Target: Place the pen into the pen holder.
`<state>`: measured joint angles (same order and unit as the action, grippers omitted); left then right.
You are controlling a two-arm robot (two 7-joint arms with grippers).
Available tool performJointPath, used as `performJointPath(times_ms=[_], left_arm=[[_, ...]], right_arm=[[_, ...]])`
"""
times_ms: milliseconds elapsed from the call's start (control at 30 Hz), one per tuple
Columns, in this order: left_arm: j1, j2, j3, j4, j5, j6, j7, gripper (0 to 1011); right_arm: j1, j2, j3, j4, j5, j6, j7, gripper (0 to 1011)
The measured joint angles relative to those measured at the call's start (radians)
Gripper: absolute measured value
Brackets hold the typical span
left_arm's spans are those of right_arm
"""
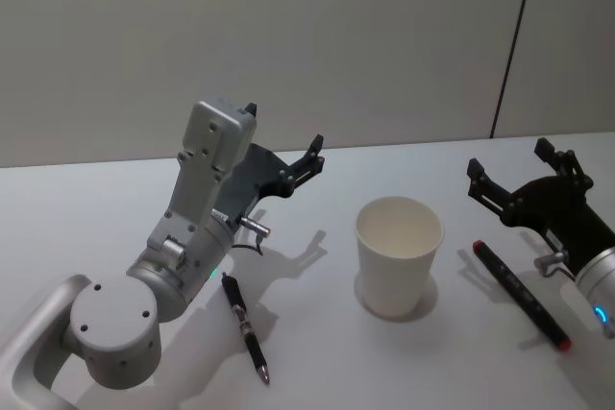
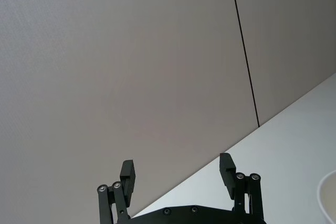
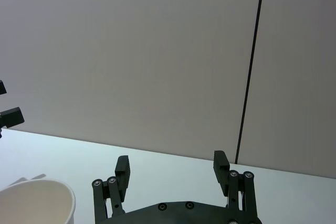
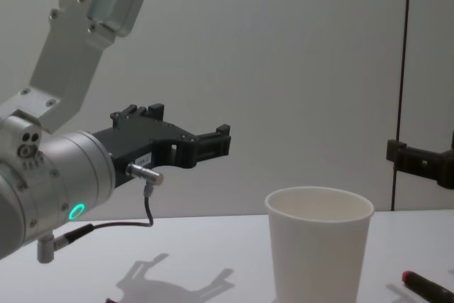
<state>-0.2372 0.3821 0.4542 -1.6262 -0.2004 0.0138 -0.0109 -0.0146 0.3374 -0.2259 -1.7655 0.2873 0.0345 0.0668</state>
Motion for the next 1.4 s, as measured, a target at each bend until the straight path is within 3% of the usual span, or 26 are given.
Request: performJointPath(times_ms=[1400], left_arm=[[0.0, 0.0, 0.0, 0.0, 0.0, 0.0, 0.0, 1001]], right_arm=[[0.0, 0.0, 0.0, -0.001, 0.0, -0.001, 0.0, 1002]])
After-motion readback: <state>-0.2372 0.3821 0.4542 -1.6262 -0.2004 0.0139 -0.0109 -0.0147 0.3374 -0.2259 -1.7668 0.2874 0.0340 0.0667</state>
